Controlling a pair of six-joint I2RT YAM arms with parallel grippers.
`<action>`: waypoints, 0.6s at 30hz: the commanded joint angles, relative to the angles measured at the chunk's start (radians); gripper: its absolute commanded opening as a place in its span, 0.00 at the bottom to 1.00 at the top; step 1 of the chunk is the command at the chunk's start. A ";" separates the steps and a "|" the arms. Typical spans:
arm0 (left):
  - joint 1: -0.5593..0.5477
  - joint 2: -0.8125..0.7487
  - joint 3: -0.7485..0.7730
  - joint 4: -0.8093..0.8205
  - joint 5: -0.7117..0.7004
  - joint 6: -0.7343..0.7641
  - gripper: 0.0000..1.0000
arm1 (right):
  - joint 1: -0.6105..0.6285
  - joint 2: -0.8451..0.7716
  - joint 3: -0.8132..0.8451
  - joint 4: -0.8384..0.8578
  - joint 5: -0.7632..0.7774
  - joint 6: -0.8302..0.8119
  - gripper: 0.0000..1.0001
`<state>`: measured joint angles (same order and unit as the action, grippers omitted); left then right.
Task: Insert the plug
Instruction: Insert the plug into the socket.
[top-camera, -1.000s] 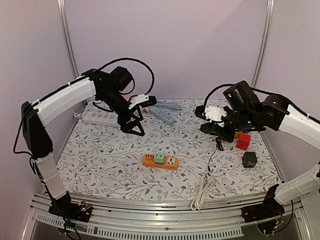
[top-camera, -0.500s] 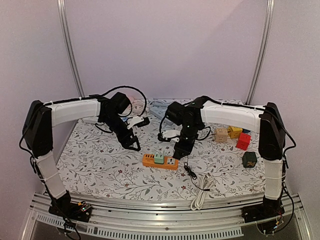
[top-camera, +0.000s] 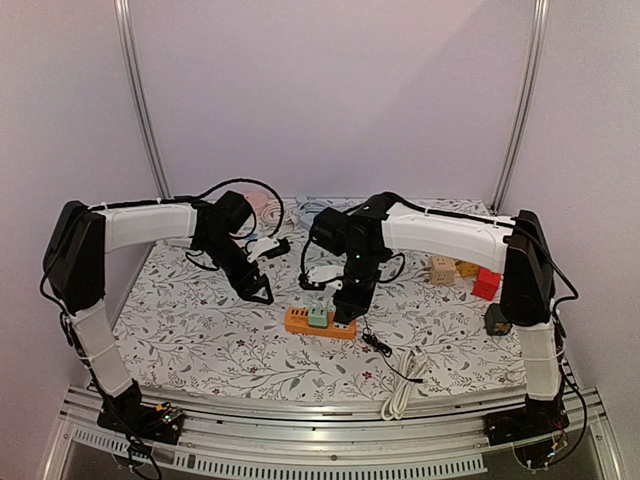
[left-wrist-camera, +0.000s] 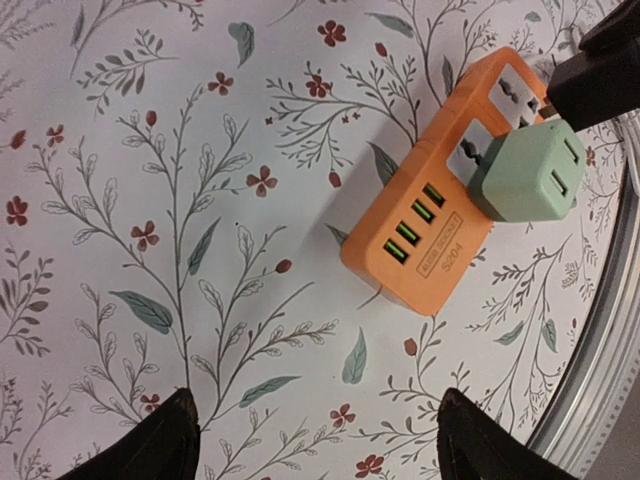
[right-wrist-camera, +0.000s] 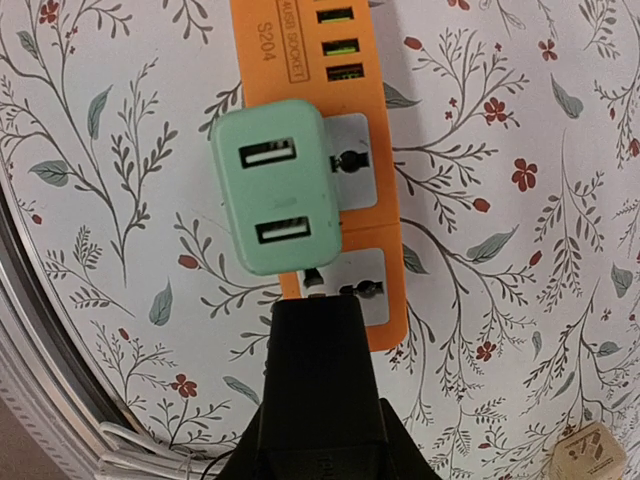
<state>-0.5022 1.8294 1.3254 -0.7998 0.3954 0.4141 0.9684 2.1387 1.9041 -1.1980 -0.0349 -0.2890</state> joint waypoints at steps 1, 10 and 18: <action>0.017 -0.023 -0.003 0.015 0.010 0.002 0.81 | 0.021 0.071 0.072 -0.069 0.048 0.007 0.00; 0.019 -0.023 -0.005 0.017 0.025 -0.001 0.80 | 0.036 0.114 0.131 -0.127 0.120 0.002 0.00; 0.019 -0.019 0.004 0.016 0.026 0.001 0.80 | 0.066 0.161 0.205 -0.194 0.177 -0.012 0.00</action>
<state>-0.4961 1.8290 1.3254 -0.7971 0.4099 0.4141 1.0203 2.2646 2.0804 -1.3231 0.1001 -0.2932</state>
